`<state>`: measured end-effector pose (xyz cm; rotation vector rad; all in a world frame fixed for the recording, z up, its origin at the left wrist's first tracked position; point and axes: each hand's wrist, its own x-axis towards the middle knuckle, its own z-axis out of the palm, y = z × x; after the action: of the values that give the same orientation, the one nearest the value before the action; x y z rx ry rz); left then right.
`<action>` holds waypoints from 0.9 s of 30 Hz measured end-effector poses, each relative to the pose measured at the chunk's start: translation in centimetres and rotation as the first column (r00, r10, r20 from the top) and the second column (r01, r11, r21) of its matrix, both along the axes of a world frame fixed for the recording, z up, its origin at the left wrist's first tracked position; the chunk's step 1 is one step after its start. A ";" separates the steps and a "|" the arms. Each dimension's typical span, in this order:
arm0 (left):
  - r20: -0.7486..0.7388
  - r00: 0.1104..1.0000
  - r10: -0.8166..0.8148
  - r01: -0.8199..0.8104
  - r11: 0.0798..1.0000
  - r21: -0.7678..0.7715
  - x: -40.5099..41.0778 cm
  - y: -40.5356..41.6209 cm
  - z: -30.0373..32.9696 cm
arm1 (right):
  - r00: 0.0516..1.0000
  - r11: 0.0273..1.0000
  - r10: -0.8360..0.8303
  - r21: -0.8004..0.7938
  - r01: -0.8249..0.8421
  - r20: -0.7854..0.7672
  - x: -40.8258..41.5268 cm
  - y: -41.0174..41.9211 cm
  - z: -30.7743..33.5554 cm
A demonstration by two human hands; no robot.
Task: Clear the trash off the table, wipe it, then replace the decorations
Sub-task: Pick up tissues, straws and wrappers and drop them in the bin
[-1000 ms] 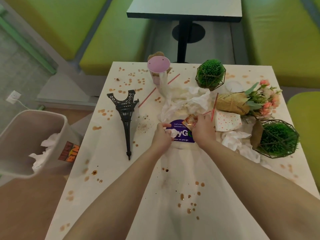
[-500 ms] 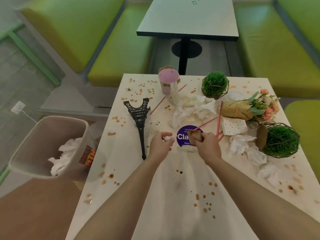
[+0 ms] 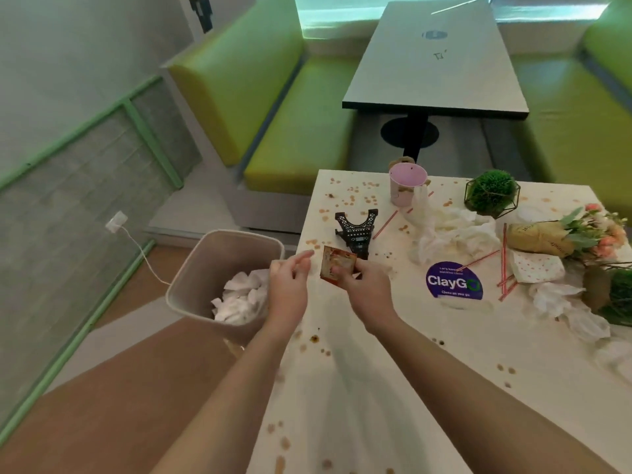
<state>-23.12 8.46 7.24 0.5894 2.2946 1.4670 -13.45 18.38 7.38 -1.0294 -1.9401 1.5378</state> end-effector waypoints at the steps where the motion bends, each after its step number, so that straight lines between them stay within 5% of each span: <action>1: -0.021 0.999 0.027 -0.027 1.000 -0.006 -0.9 -1.3 0.5 | 1.000 1.000 0.012 -0.001 -0.012 -0.001 -1.1 -1.1 0.3; 11: -0.194 0.930 0.313 -0.324 0.946 -0.029 -8.6 -10.8 2.3 | 0.965 0.968 0.230 0.069 -0.240 0.125 -10.8 -9.4 2.7; 19: -0.225 0.972 0.068 -0.161 0.889 -0.428 -10.5 -11.7 1.0 | 0.968 0.977 0.212 -0.014 -0.212 0.138 -9.6 -9.0 2.0; 27: -0.178 0.964 -0.199 0.142 0.946 -0.293 -4.3 -3.8 0.8 | 0.989 0.996 -0.065 -0.053 0.073 0.135 -1.6 -4.4 0.7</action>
<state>-27.45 4.69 8.03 0.8650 2.4742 1.0202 -15.00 13.97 8.09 -1.2400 -1.9358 1.5305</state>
